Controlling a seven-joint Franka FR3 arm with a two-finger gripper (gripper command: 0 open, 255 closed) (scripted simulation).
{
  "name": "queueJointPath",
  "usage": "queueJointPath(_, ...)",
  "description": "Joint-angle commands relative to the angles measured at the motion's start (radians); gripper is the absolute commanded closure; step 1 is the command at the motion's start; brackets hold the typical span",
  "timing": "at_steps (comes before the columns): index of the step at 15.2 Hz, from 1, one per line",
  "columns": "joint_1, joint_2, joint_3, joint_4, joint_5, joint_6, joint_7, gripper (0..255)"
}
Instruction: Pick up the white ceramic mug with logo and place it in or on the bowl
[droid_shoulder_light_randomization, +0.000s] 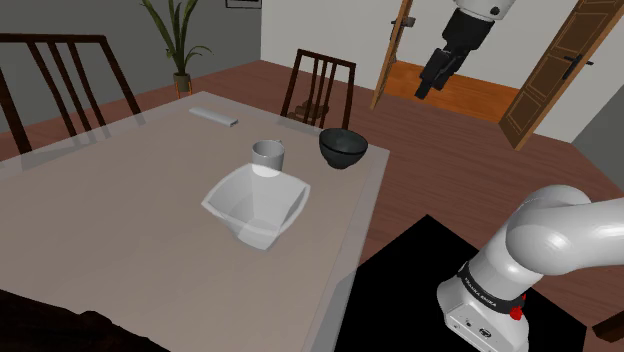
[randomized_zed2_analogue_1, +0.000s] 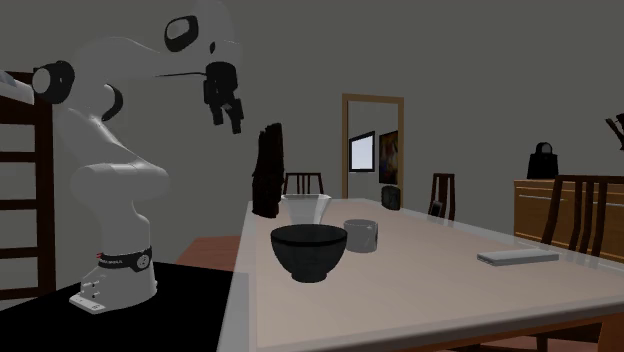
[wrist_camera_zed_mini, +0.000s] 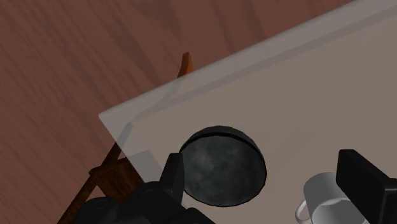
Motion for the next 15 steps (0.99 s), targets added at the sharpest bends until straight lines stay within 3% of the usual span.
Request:
queueJointPath(1,0.000,0.000,0.000,0.000,0.000,0.000,0.000,0)
queueJointPath(15,0.014,0.432,0.185,0.096,0.038,0.279,0.227,0)
